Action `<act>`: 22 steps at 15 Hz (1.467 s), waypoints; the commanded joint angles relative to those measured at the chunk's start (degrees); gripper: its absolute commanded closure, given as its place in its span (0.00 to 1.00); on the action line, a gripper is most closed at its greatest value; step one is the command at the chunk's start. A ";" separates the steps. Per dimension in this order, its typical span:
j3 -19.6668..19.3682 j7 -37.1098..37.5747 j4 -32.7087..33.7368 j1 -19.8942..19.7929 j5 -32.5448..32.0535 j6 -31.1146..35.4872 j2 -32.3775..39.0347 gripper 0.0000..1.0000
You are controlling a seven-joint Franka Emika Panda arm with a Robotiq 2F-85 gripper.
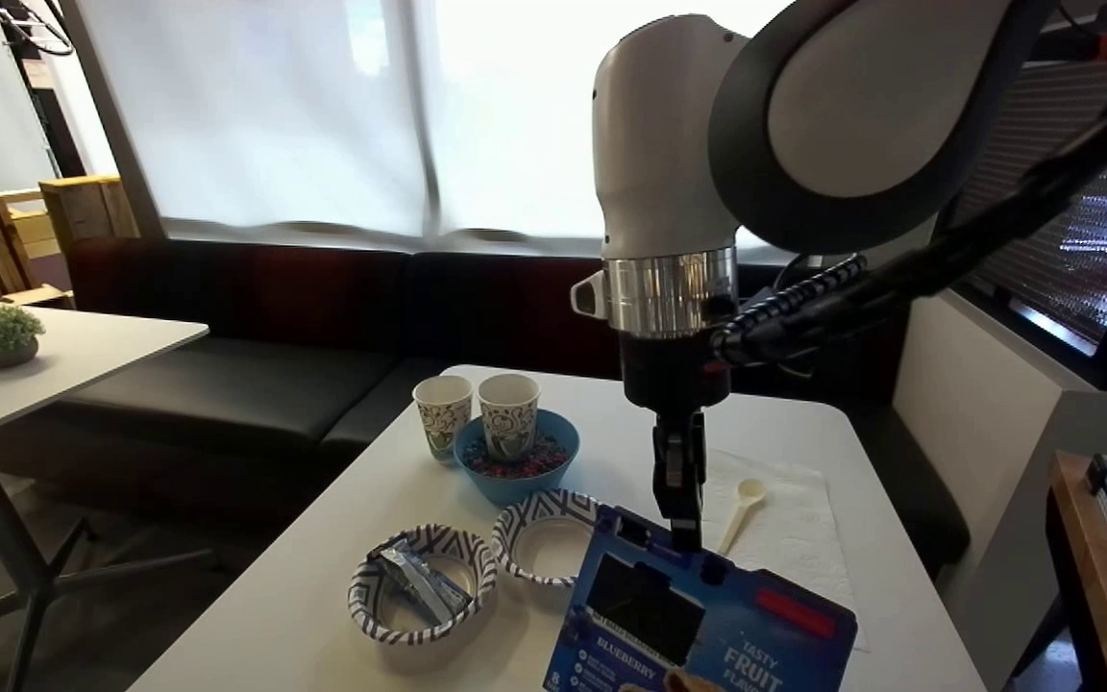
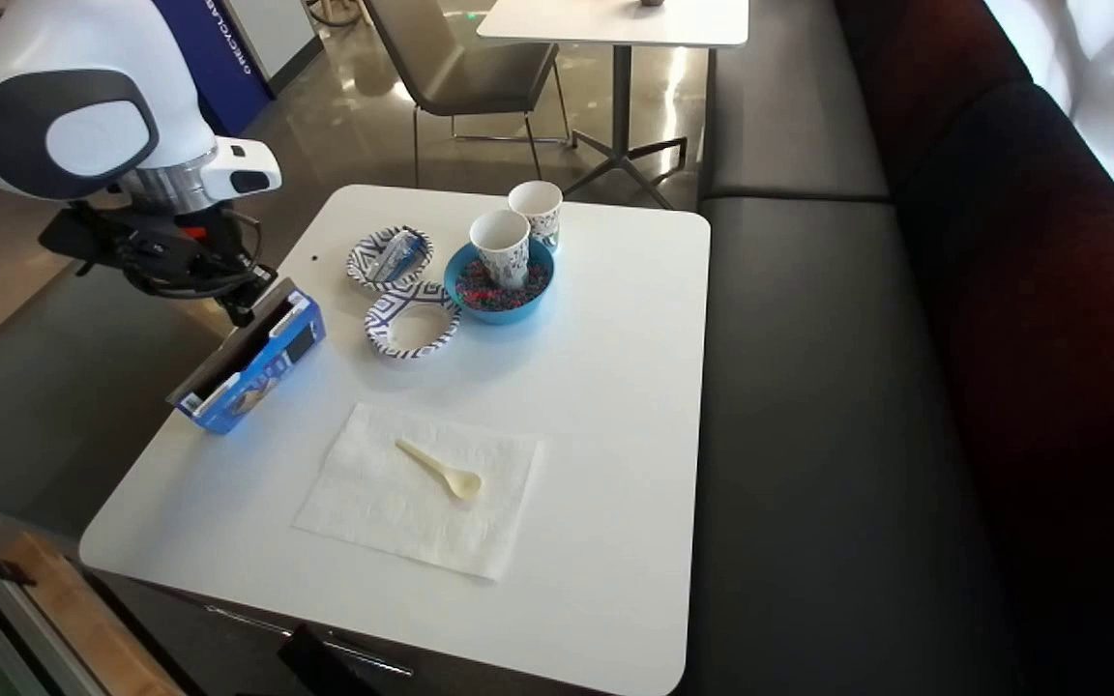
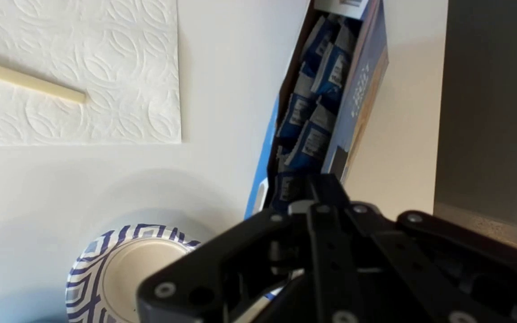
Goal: Move the box to the right
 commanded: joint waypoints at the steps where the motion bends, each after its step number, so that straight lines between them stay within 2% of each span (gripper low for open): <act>1: 2.53 0.57 0.04 -2.56 -0.82 -0.04 0.00 0.99; 4: 2.52 0.58 0.01 -2.68 -0.90 -0.04 0.01 1.00; 7: 3.50 4.63 -1.08 -1.98 -4.15 -2.61 -3.25 1.00; 9: 5.80 9.91 -3.54 0.12 -5.24 -4.52 -8.25 1.00; 10: 5.04 8.37 -1.90 -1.50 -6.22 -4.62 -5.93 1.00; 13: 6.52 9.38 -2.12 -1.70 -6.13 -7.04 -8.08 1.00; 22: 6.05 10.31 -4.96 -3.30 -3.93 -9.94 -16.42 1.00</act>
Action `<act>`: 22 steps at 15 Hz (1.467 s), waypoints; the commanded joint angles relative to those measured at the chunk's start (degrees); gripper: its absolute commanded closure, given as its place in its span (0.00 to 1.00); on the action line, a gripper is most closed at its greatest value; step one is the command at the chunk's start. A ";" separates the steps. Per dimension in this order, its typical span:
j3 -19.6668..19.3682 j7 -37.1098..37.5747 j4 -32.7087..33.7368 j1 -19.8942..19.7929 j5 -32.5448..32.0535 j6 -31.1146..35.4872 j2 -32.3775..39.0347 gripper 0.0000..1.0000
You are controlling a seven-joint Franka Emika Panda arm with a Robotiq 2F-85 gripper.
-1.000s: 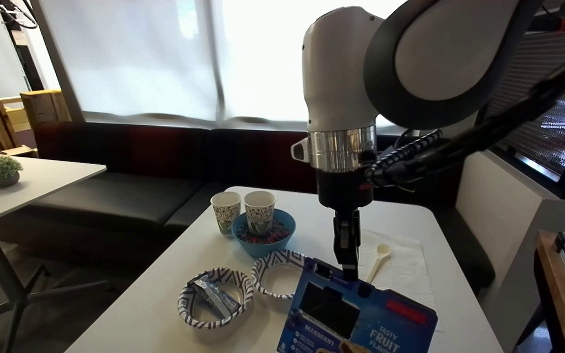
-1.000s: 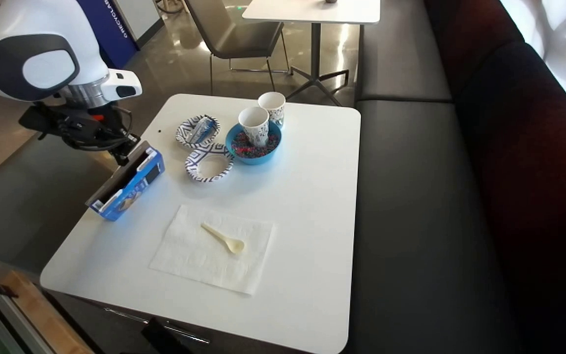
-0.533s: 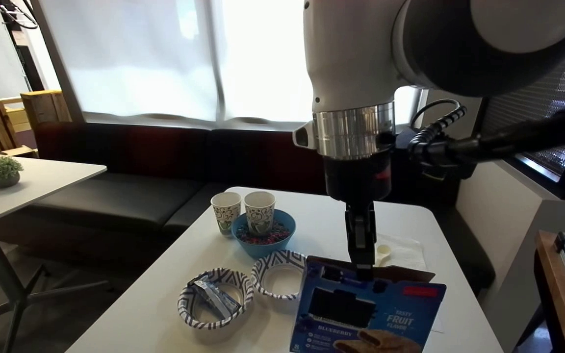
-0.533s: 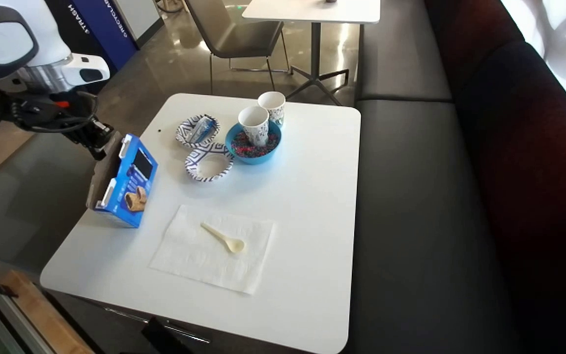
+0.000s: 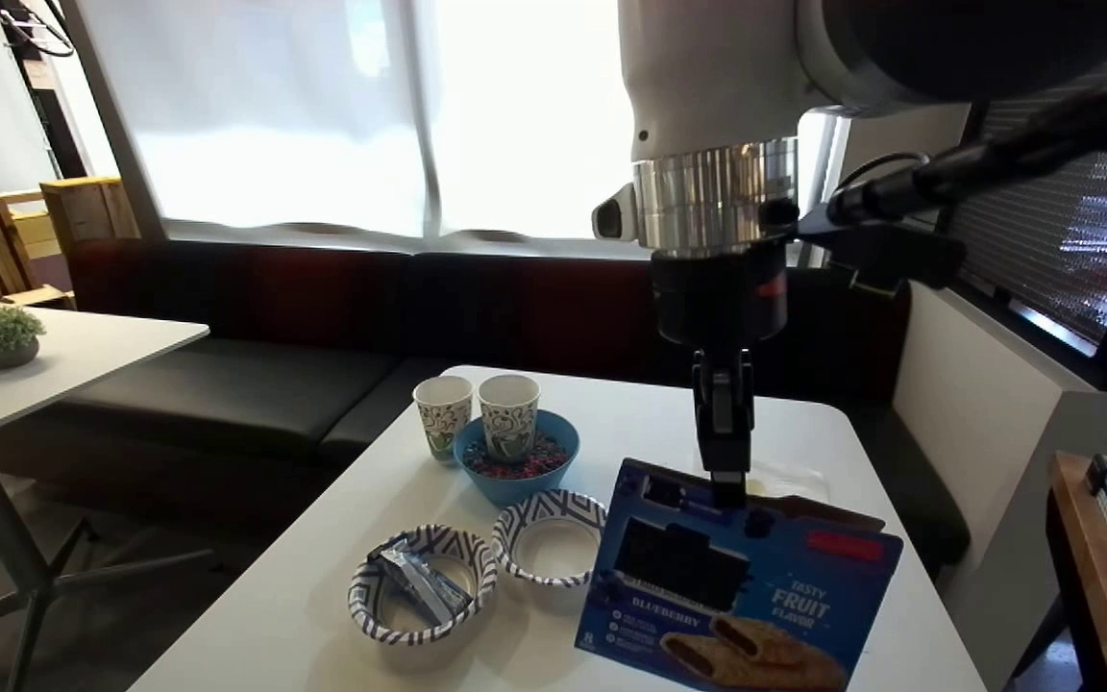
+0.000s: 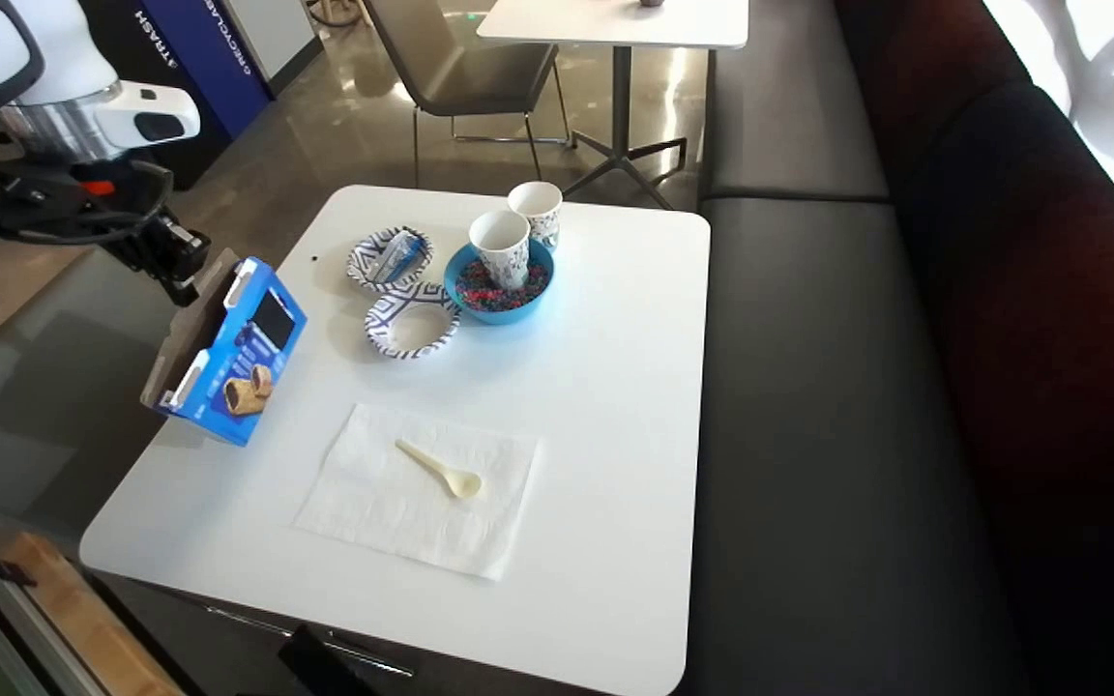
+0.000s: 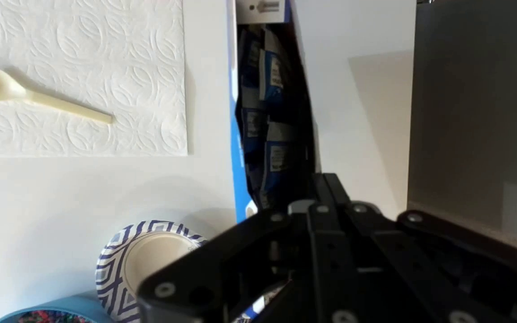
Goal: Move the box to the right
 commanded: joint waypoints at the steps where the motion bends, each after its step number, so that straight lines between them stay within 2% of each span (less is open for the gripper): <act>1: 0.07 1.66 -3.40 -1.66 1.25 -2.22 -7.37 1.00; 5: -1.96 0.93 -5.18 -3.72 5.03 -2.89 -13.19 1.00; 10: -6.46 0.31 -5.51 -7.30 8.71 -5.18 -17.80 1.00; 19: -14.37 0.72 -5.58 -15.80 8.96 -4.32 -17.42 1.00; 22: -14.44 0.72 -4.84 -16.55 8.49 -4.21 -16.48 0.99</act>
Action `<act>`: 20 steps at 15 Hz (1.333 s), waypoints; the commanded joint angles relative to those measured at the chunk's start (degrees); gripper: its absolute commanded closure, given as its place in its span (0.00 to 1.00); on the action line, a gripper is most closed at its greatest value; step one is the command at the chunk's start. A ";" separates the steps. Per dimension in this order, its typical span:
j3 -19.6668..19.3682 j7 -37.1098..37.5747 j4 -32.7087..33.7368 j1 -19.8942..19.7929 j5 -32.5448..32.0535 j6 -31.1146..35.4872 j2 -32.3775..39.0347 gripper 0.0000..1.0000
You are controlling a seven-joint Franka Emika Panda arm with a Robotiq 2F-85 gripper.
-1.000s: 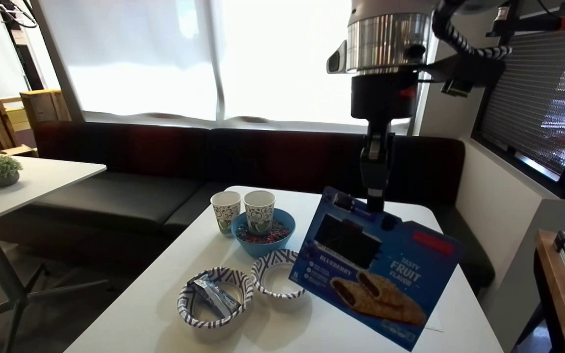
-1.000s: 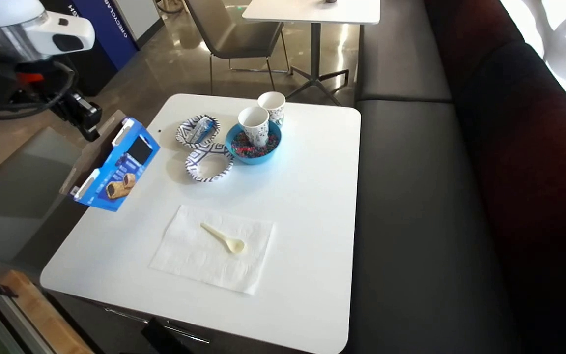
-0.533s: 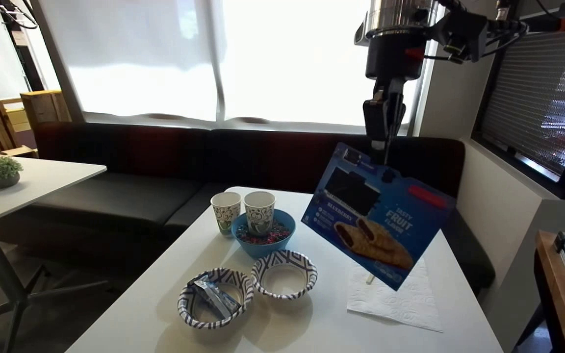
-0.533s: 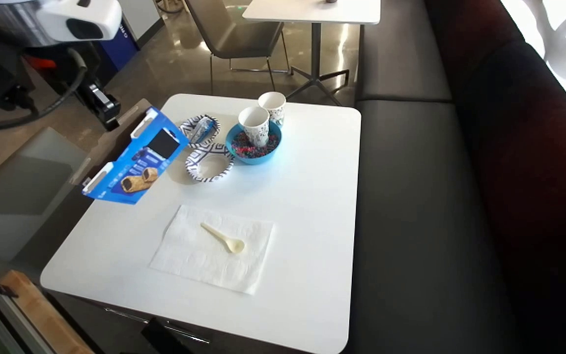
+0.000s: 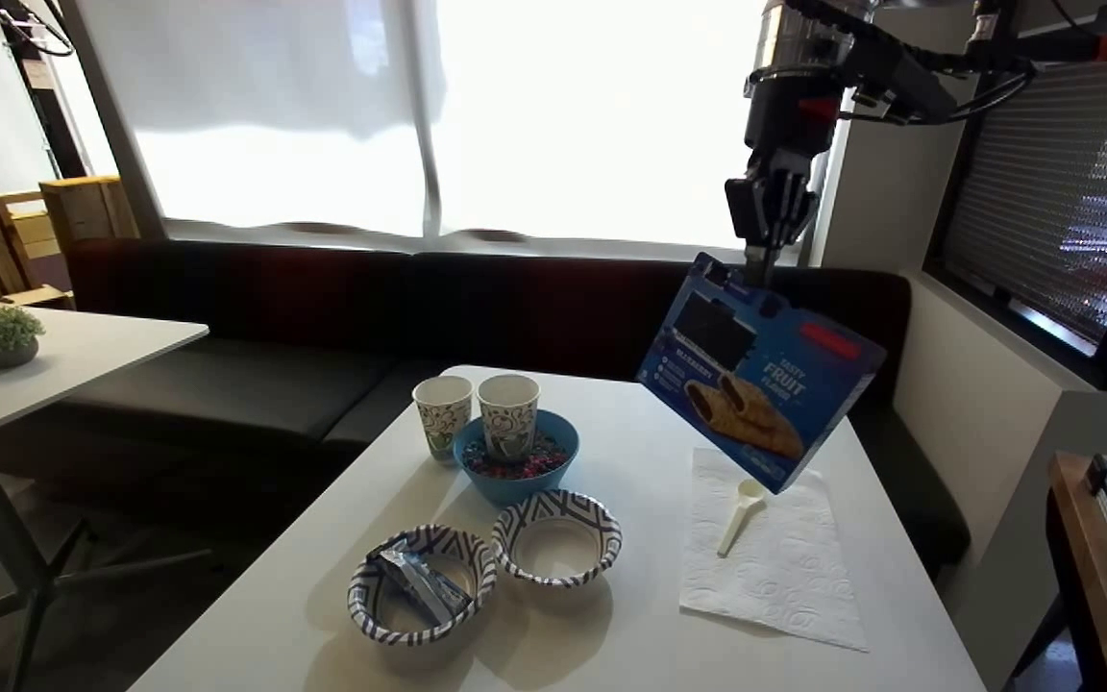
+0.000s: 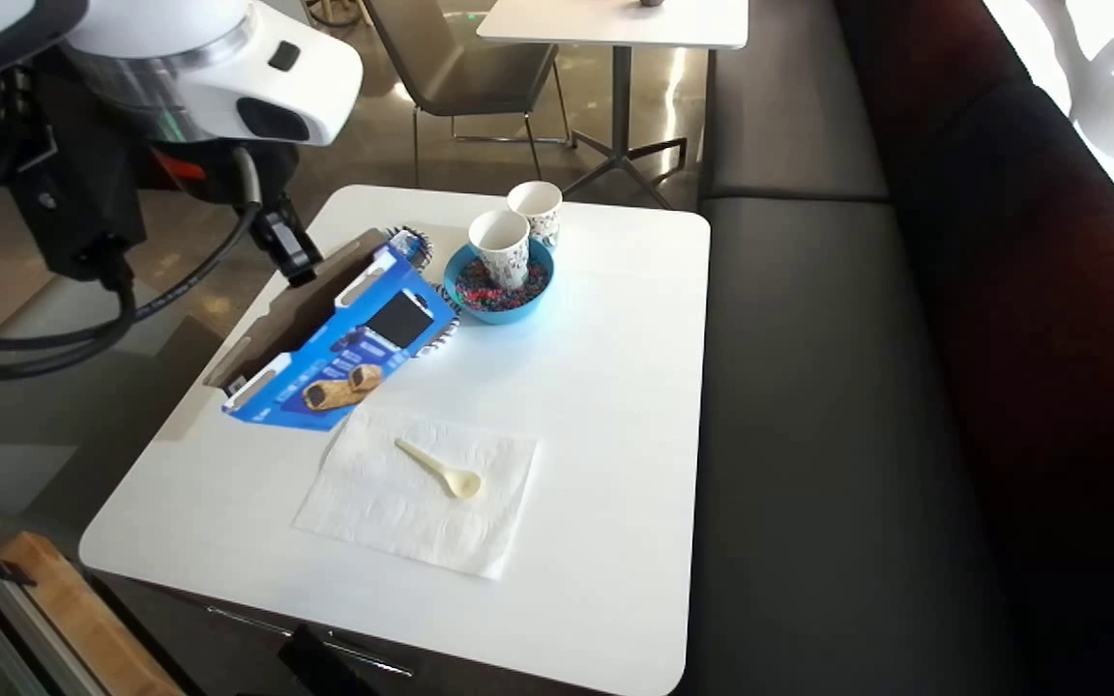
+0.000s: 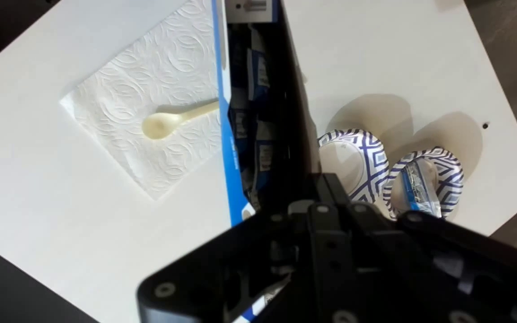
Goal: Move the box to the right
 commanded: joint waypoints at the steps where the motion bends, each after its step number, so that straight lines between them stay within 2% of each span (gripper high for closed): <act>1: 0.08 -0.11 0.03 -0.78 0.09 -0.13 0.06 0.99; 6: -0.04 -0.39 0.75 -0.89 0.42 1.06 1.13 1.00; 15: -6.78 6.98 12.75 -7.39 7.53 1.07 9.45 1.00; 20: -8.87 9.10 21.91 -9.64 11.02 1.16 17.63 1.00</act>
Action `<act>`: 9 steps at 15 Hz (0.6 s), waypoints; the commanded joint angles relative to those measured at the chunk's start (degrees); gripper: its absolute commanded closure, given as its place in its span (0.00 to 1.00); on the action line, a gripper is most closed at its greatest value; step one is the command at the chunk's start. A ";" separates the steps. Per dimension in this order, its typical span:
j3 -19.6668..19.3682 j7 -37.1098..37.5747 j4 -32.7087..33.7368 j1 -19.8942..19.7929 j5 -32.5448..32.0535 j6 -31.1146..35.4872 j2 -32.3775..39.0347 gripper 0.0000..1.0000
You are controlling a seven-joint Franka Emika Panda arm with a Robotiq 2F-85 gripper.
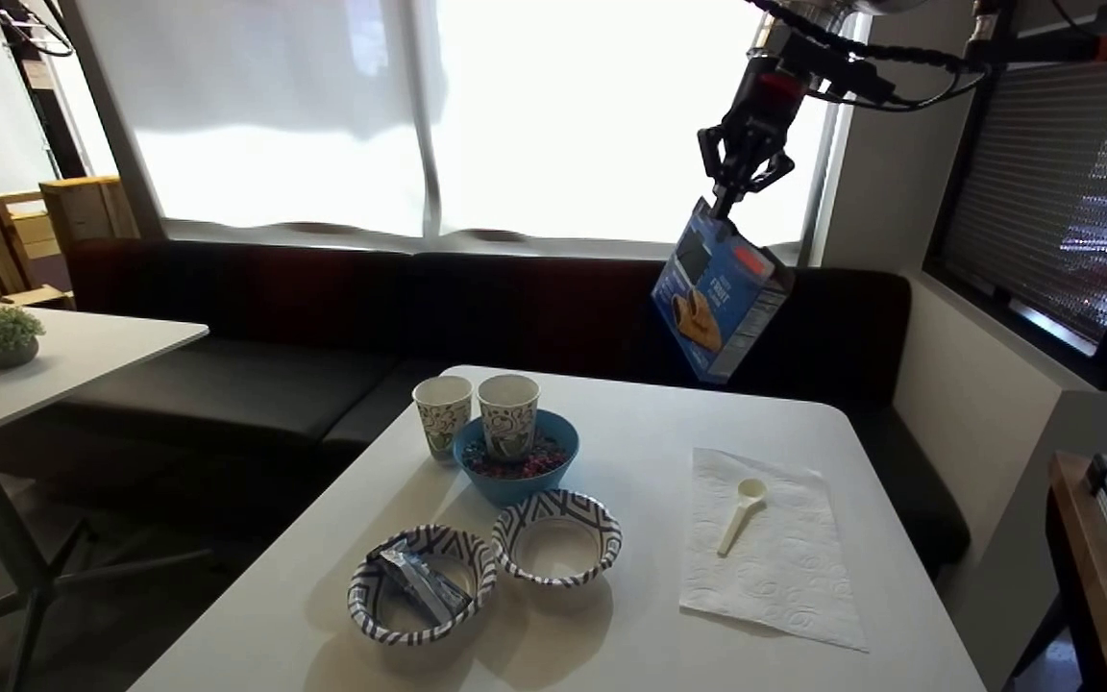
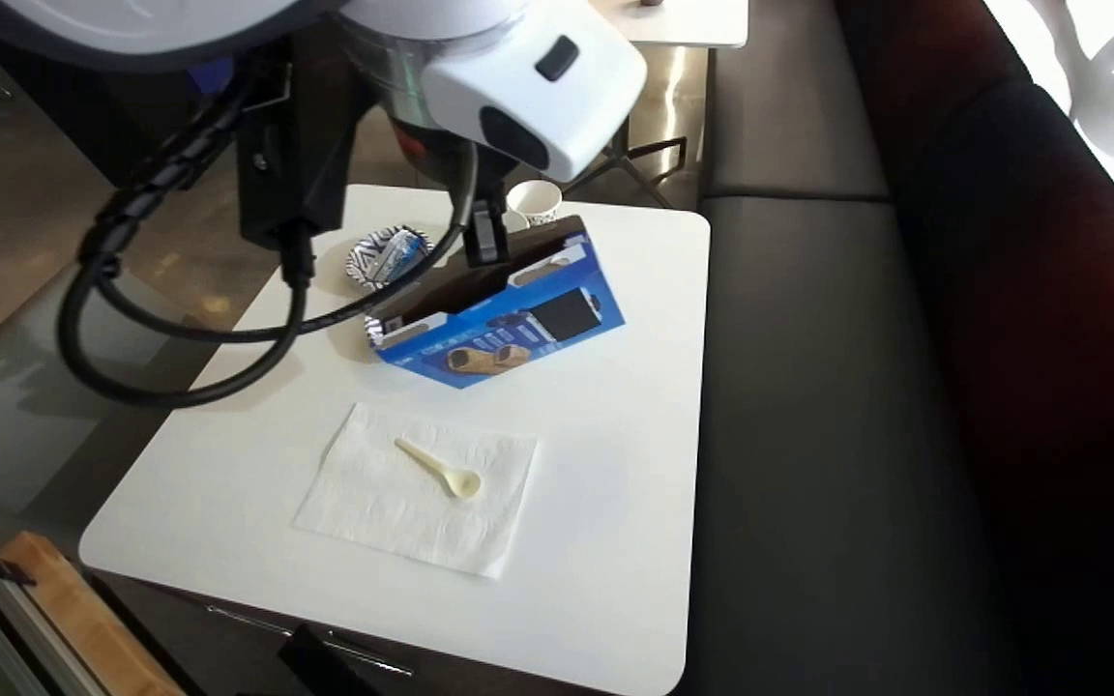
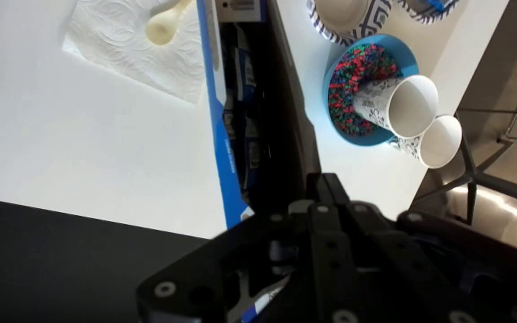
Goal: Move the box to the right
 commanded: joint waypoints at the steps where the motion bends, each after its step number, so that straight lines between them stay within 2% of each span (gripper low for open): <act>1: -0.68 2.56 8.84 -1.22 3.48 -0.44 8.26 1.00; 9: 1.23 4.63 28.20 -3.84 12.83 -4.37 24.98 1.00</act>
